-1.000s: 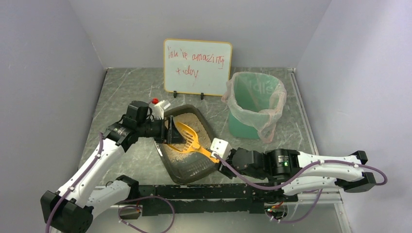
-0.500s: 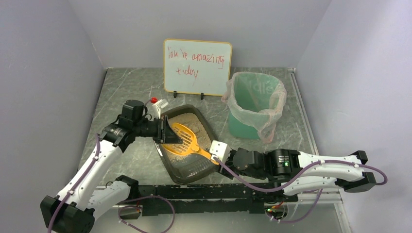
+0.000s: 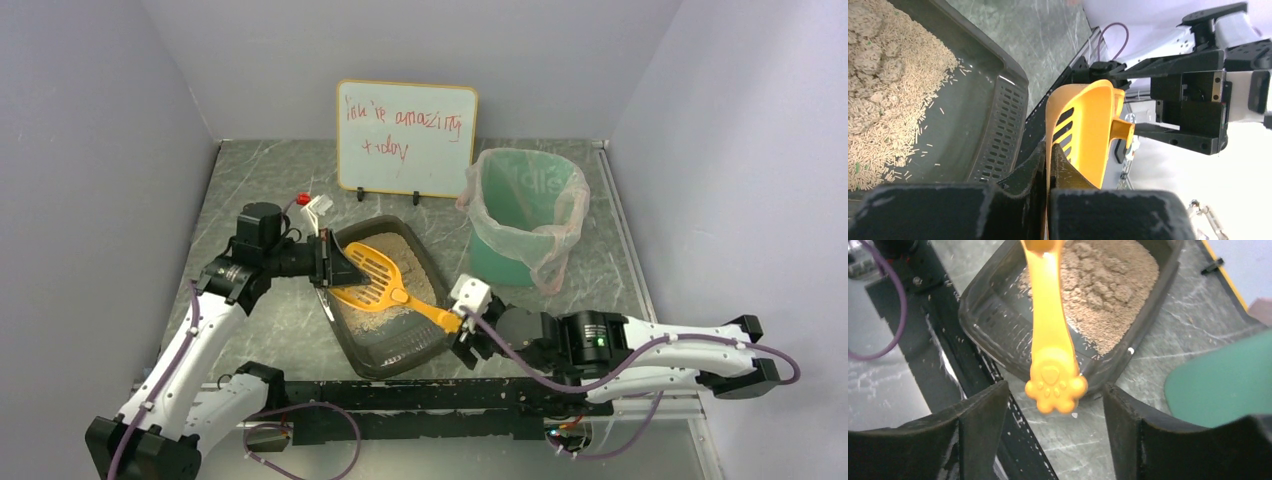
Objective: Clean the litter box
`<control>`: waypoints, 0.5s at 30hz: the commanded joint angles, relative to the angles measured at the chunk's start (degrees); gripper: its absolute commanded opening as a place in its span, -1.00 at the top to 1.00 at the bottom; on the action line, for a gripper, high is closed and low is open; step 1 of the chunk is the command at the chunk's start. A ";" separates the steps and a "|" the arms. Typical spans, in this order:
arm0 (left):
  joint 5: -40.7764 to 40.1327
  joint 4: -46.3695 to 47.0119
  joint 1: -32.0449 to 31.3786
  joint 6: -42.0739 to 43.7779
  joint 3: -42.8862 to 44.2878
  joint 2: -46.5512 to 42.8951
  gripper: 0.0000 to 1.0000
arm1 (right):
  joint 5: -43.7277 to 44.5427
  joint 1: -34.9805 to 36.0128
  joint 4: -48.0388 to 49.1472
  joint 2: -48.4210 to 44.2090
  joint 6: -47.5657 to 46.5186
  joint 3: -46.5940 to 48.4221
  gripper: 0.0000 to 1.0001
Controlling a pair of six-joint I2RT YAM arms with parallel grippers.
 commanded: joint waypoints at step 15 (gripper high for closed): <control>3.89 16.54 7.35 -7.49 -4.12 -3.08 0.90 | 7.05 -6.73 15.03 -7.06 20.64 -2.26 -0.86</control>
